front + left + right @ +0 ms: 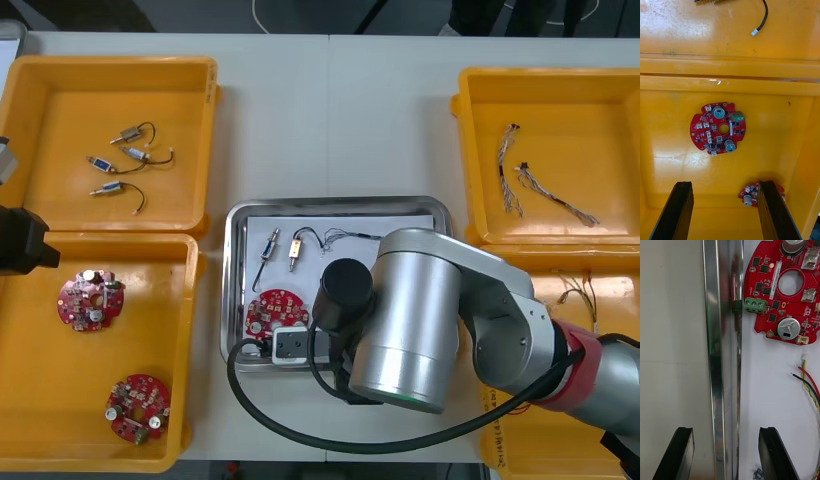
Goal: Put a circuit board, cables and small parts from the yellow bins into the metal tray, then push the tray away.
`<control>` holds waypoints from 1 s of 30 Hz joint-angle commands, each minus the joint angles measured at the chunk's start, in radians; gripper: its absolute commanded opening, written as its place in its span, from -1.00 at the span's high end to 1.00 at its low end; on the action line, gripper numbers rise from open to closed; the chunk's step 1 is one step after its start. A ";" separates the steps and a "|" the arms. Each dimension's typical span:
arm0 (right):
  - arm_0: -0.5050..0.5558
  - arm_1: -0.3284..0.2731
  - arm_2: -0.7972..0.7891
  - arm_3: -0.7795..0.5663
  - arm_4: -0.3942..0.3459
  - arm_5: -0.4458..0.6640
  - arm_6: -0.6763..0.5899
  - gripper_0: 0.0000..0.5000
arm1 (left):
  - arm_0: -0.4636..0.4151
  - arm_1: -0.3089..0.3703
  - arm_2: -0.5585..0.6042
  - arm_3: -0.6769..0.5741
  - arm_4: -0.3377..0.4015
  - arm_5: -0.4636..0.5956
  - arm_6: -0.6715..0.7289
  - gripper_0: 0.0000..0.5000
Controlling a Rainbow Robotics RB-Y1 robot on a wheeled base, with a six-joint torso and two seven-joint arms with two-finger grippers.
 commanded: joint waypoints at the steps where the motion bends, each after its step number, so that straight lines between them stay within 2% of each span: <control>1: -0.030 0.028 0.052 0.021 0.025 -0.032 0.007 -1.00 | 0.018 0.044 0.029 -0.029 0.000 0.007 -0.084 -1.00; 8: -0.030 0.047 0.083 0.063 0.028 -0.053 0.003 -1.00 | 0.018 0.044 0.029 -0.029 0.000 0.007 -0.084 -1.00; 13: -0.025 0.045 0.130 0.067 0.068 -0.087 -0.016 -1.00 | 0.018 0.044 0.029 -0.029 0.000 0.007 -0.084 -1.00; 30: -0.019 0.044 0.153 0.067 0.119 -0.098 -0.037 -1.00 | 0.018 0.044 0.029 -0.029 0.000 0.007 -0.084 -1.00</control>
